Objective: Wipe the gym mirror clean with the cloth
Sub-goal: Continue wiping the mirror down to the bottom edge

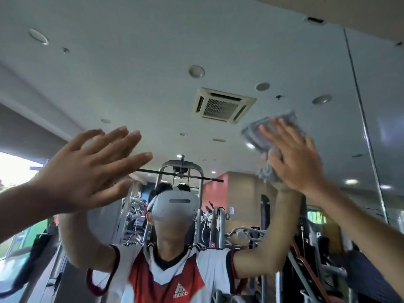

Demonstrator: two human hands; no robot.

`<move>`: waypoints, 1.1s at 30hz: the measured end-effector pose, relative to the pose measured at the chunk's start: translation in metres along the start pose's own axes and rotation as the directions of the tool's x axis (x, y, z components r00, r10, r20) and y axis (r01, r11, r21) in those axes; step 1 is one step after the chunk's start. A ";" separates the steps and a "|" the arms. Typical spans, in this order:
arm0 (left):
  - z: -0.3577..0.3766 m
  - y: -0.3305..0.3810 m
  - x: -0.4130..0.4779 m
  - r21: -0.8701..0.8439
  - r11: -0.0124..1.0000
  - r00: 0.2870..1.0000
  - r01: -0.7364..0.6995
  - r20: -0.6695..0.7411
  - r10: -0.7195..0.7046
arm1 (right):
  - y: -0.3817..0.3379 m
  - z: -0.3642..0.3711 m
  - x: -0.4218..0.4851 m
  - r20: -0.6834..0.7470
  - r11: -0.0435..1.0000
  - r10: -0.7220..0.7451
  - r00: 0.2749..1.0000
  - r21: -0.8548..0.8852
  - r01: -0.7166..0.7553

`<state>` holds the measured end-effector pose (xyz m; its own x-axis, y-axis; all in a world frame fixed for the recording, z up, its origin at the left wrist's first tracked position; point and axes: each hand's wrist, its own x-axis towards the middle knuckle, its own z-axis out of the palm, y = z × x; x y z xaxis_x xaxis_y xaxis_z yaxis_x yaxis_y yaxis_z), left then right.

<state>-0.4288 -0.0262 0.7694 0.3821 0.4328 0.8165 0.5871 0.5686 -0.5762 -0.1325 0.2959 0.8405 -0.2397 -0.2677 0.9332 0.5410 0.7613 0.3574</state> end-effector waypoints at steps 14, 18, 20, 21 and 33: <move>0.011 -0.006 -0.026 -0.199 0.931 0.939 0.307 -0.095 -0.330 | -0.053 0.006 0.042 -0.010 0.989 0.147 0.989 -0.020 -0.147; 0.012 -0.008 -0.027 -0.207 0.932 0.941 0.297 -0.100 -0.322 | -0.108 0.014 0.099 -0.114 0.861 0.507 0.854 0.020 -0.508; 0.012 -0.008 -0.028 -0.209 0.930 0.940 0.303 -0.092 -0.327 | -0.136 0.020 0.094 -0.085 0.934 0.356 0.930 0.005 -0.357; 0.012 -0.009 -0.028 -0.212 0.928 0.940 0.306 -0.089 -0.330 | -0.142 0.023 0.082 -0.046 0.977 0.213 0.976 -0.007 -0.213; 0.014 -0.008 -0.032 -0.184 0.915 0.927 0.359 -0.041 -0.372 | -0.124 0.013 0.075 -0.073 0.901 0.430 0.900 -0.028 -0.433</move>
<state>-0.4555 -0.0345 0.7475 0.1653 0.1610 0.9730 0.8058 0.5467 -0.2274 -0.2280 0.1894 0.8658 0.0758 0.0433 0.9962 0.6134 0.7856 -0.0808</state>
